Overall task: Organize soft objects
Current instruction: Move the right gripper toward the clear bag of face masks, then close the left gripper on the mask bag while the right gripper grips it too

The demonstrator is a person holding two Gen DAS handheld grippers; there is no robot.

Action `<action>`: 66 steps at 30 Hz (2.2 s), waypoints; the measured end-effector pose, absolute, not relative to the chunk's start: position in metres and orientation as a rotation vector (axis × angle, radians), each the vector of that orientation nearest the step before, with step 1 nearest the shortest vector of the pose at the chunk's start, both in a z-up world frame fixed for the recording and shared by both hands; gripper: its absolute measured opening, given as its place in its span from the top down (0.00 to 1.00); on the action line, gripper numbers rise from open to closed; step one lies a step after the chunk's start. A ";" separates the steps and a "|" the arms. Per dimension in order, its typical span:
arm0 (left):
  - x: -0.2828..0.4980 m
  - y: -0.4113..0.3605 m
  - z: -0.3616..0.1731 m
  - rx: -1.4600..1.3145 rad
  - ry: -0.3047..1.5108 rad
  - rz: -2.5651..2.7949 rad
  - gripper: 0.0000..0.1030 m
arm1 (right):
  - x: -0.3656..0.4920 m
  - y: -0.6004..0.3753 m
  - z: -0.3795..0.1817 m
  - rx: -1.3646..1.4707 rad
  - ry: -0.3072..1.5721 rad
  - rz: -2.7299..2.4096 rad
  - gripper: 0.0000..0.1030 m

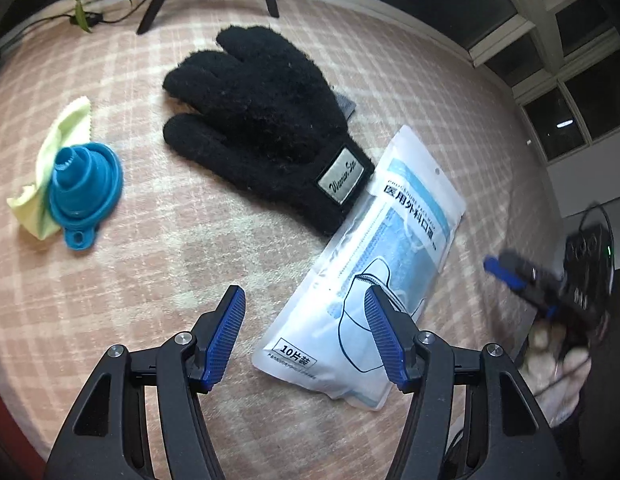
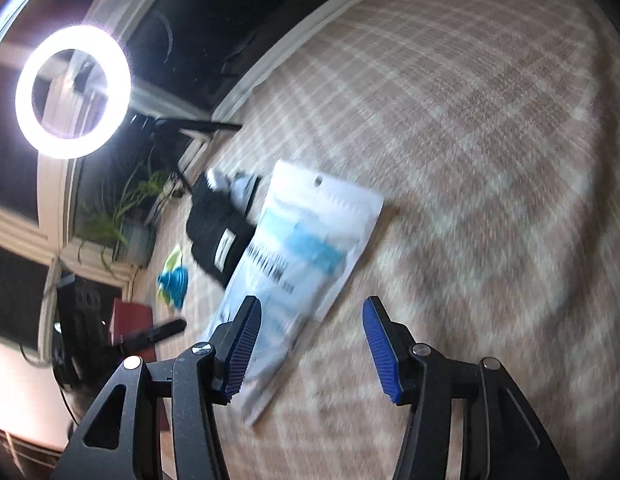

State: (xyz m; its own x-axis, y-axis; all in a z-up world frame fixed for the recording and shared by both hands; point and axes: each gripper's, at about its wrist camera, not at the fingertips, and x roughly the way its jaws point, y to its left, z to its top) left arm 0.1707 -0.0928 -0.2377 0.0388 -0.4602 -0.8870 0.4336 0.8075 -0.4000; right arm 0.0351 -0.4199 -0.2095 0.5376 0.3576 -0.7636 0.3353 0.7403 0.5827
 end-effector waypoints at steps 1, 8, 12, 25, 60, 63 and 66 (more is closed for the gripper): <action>0.171 -0.093 -0.239 -0.023 1.377 -0.684 0.40 | 0.041 -0.426 -0.212 0.786 1.032 0.012 0.52; 0.177 -0.090 -0.250 -0.044 1.402 -0.670 0.40 | 0.072 -0.451 -0.228 0.806 1.046 -0.024 0.52; 0.179 -0.088 -0.254 -0.050 1.417 -0.668 0.40 | 0.080 -0.457 -0.235 0.813 1.056 -0.030 0.52; 0.165 -0.118 -0.264 -0.008 1.451 -0.717 0.40 | 0.090 -0.451 -0.243 0.821 1.057 0.032 0.52; 0.136 -0.166 -0.266 -0.084 1.430 -0.793 0.60 | 0.058 -0.370 -0.249 0.750 1.145 0.149 0.54; 0.137 -0.164 -0.268 -0.102 1.425 -0.783 0.67 | 0.056 -0.373 -0.250 0.767 1.148 0.146 0.59; 0.136 -0.164 -0.268 -0.129 1.433 -0.814 0.69 | 0.054 -0.372 -0.253 0.781 1.164 0.168 0.67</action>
